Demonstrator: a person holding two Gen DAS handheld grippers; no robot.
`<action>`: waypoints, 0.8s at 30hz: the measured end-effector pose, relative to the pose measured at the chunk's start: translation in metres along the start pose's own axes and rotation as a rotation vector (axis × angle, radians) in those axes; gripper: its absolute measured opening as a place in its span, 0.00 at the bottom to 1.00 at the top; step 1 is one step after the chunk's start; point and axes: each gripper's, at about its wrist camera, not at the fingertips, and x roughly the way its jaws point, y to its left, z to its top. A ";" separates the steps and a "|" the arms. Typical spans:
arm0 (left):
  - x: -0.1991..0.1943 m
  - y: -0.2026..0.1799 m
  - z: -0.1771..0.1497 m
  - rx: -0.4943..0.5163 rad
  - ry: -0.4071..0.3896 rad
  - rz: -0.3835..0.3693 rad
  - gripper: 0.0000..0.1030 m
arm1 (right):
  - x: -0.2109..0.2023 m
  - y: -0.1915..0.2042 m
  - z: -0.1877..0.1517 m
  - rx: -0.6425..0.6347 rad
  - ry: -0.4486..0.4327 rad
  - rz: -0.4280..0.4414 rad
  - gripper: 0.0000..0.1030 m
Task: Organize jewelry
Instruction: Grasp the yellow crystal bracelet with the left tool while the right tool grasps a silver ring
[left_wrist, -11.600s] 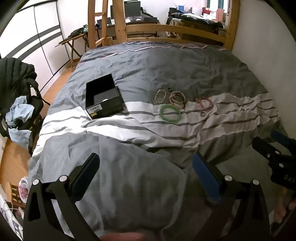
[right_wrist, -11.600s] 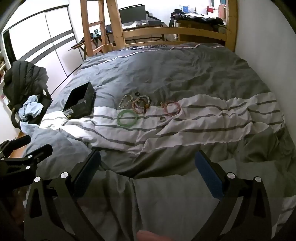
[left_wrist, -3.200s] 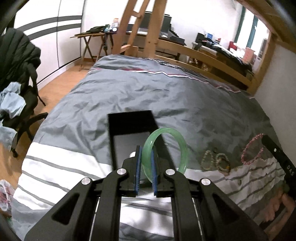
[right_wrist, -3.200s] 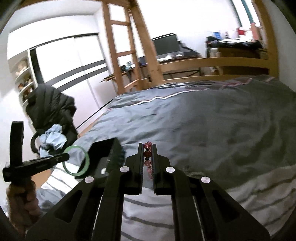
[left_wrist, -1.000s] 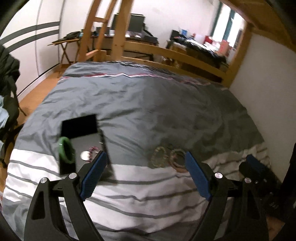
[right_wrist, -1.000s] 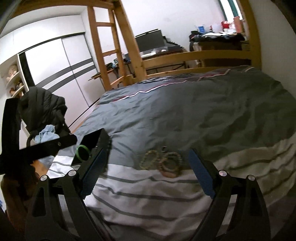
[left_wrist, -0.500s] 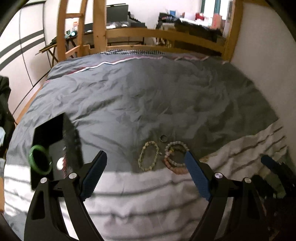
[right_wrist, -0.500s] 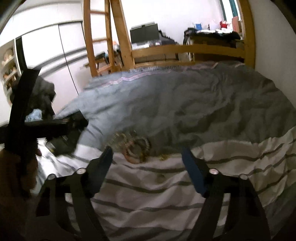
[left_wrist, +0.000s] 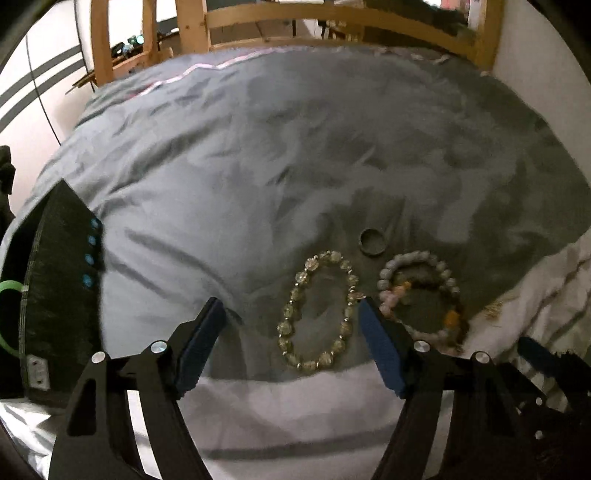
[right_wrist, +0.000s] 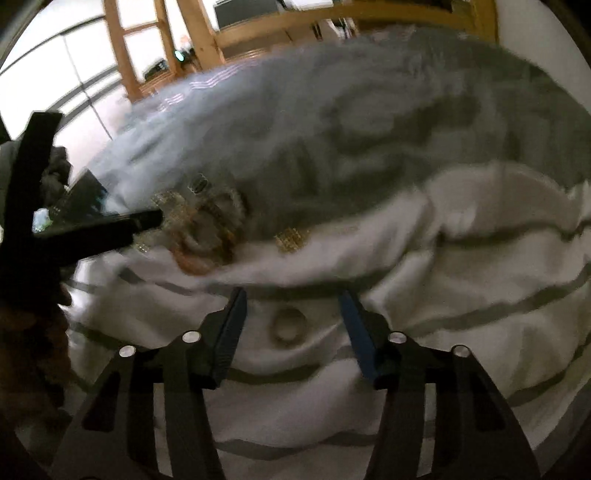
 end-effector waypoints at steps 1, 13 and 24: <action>0.009 -0.004 -0.001 0.016 0.023 0.021 0.63 | 0.003 -0.002 0.000 0.011 0.012 0.001 0.45; -0.004 0.014 0.003 -0.092 0.012 0.009 0.12 | -0.014 -0.019 0.001 0.095 -0.047 -0.042 0.20; -0.024 0.010 0.009 -0.083 -0.064 -0.053 0.12 | -0.025 -0.017 0.007 0.100 -0.095 -0.035 0.20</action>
